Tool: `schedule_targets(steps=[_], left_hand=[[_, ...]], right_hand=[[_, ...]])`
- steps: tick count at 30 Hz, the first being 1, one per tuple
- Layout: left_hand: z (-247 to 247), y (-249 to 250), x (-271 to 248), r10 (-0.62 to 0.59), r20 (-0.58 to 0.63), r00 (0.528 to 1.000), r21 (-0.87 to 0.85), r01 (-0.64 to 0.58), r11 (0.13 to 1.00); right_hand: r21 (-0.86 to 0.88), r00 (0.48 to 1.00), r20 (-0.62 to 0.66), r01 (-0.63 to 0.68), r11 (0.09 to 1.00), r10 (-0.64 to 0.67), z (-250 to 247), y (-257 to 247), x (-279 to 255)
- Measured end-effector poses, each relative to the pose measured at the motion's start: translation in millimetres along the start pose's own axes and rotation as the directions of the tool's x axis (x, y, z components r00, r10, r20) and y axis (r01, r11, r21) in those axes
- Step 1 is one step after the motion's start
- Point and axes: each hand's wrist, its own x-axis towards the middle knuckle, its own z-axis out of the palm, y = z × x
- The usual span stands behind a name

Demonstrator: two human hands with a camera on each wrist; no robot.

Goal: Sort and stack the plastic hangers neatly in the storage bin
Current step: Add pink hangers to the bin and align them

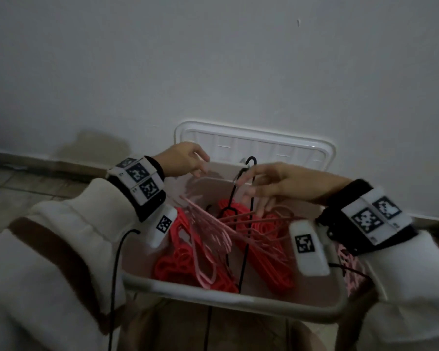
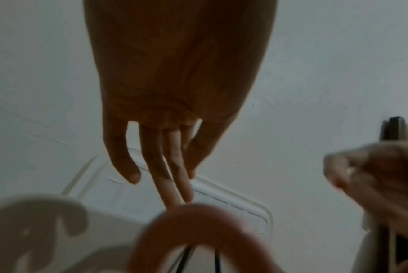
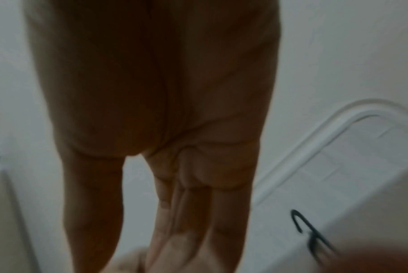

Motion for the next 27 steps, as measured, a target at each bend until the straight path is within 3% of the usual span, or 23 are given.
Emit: schedule_targets(steps=[5, 9, 11, 14, 17, 19, 21, 24, 27], left_hand=[[7.2, 21.8, -7.6, 0.063, 0.291, 0.954, 0.048, -0.081, 0.996], [1.1, 23.5, -13.6, 0.042, 0.331, 0.943, 0.107, -0.082, 0.991], [4.0, 23.1, -16.6, 0.027, 0.437, 0.899, 0.142, -0.098, 0.985], [15.0, 18.5, -21.1, -0.098, 0.642, 0.761, 0.277, -0.111, 0.955], [16.5, 10.9, -25.5, -0.242, 0.638, 0.731, 0.384, -0.03, 0.923], [15.0, 2.2, -23.9, -0.309, 0.644, 0.7, 0.429, 0.004, 0.903], [16.2, -4.8, -19.6, -0.358, 0.526, 0.771, 0.578, -0.015, 0.816], [17.5, -8.0, -15.9, -0.328, 0.355, 0.876, 0.728, -0.039, 0.685], [18.9, -4.0, -12.2, -0.16, 0.4, 0.902, 0.61, -0.132, 0.781]], right_hand=[[-0.101, 0.995, -0.097, -0.024, 0.995, 0.014, -29.9, -11.4, -10.3], [-0.209, 0.97, -0.117, -0.236, 0.949, 0.215, -43.3, 16.5, 0.1], [-0.283, 0.937, -0.028, -0.342, 0.896, 0.348, -38.2, 31.6, 8.8], [-0.355, 0.86, 0.192, -0.388, 0.85, 0.473, -22.3, 41.4, 19.5], [-0.343, 0.856, 0.301, -0.314, 0.886, 0.42, -8.9, 42.3, 28.2], [-0.209, 0.873, 0.363, -0.264, 0.942, 0.325, -0.3, 43.3, 35.6], [-0.056, 0.895, 0.4, -0.19, 0.98, 0.197, 7.5, 43.6, 41.4], [0.057, 0.933, 0.358, -0.071, 0.996, 0.046, 13.8, 41.5, 48.9], [-0.077, 0.969, 0.236, -0.062, 0.995, 0.078, 11.3, 48.9, 57.5]])
